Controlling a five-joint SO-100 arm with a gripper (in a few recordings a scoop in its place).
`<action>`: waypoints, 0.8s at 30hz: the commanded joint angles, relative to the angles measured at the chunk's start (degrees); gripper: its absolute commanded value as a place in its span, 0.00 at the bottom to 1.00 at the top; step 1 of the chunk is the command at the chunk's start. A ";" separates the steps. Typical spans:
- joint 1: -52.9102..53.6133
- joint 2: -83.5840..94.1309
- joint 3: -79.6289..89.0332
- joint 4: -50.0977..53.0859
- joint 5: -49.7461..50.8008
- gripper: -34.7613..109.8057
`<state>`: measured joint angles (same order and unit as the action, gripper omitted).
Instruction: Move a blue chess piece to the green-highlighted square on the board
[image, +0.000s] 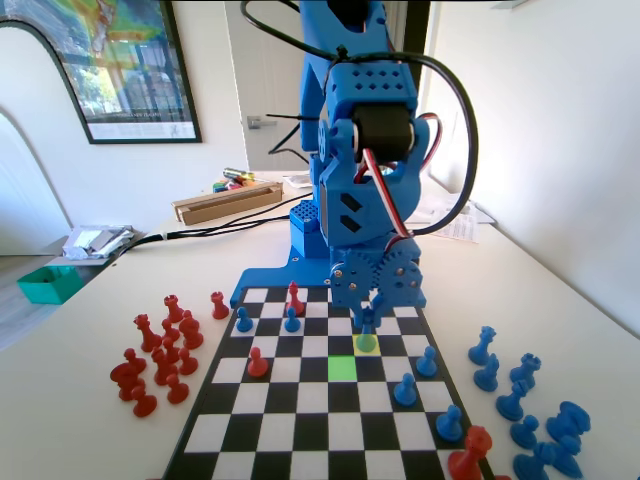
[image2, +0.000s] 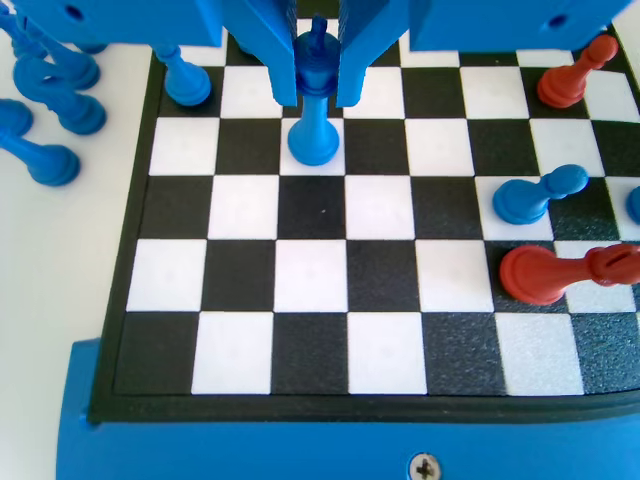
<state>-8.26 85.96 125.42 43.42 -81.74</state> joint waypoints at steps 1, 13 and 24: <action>-0.35 1.41 -1.14 0.00 -0.35 0.25; 1.85 2.81 -10.55 6.06 2.20 0.25; 6.59 -1.23 -14.50 7.12 0.79 0.25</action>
<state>-2.37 84.20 113.47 49.66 -79.63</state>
